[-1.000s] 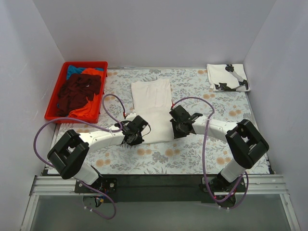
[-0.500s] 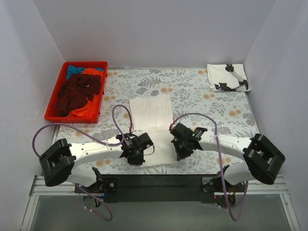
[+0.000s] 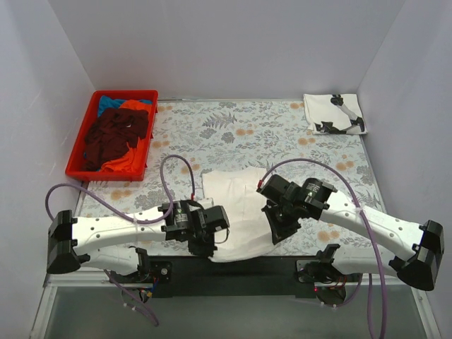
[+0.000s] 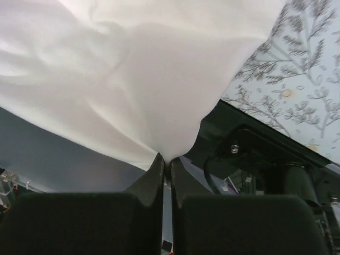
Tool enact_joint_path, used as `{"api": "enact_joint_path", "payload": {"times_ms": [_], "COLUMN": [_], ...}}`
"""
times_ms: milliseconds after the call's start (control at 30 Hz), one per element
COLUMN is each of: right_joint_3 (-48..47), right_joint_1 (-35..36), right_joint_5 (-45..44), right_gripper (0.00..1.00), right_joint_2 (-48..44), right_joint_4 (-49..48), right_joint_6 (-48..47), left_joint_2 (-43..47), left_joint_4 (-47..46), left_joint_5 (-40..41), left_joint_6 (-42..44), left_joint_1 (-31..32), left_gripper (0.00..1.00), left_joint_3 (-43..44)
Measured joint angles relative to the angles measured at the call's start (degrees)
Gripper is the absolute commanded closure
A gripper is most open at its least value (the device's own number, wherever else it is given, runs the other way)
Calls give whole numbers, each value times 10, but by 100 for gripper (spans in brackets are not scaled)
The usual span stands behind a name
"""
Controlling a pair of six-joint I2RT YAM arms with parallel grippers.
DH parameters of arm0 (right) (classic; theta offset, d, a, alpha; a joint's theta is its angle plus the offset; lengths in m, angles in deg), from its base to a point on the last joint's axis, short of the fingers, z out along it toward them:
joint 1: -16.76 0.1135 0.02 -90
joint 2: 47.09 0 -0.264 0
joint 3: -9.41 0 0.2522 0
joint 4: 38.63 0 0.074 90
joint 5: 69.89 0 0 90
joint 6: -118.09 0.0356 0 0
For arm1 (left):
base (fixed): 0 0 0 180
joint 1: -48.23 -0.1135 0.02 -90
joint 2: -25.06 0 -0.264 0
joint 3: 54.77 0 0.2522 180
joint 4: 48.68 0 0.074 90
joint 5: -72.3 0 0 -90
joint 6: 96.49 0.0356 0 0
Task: Fold and stack the t-shirts
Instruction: Fold the tshirt
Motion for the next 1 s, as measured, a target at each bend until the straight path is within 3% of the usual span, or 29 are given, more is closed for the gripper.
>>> {"api": "enact_joint_path", "payload": {"times_ms": [133, 500, 767, 1000], "right_joint_3": [-66, -163, -226, -126], "right_joint_1": [-53, -146, -179, -177], "right_joint_5": [-25, -29, -20, 41], "right_gripper": [99, 99, 99, 99], "right_joint_2": [52, 147, 157, 96], "right_joint_4": [23, 30, 37, 33], "right_joint_6": [-48, -146, -187, -196], "left_joint_2": [23, 5, -11, 43], "left_joint_4": [1, -31, -48, -95], "left_joint_5": [25, 36, 36, -43], "left_joint_6": [33, 160, 222, 227], "left_joint_1": [-110, -247, -280, -269], "left_gripper": [100, 100, 100, 100], "left_joint_3": [15, 63, 118, 10]}}
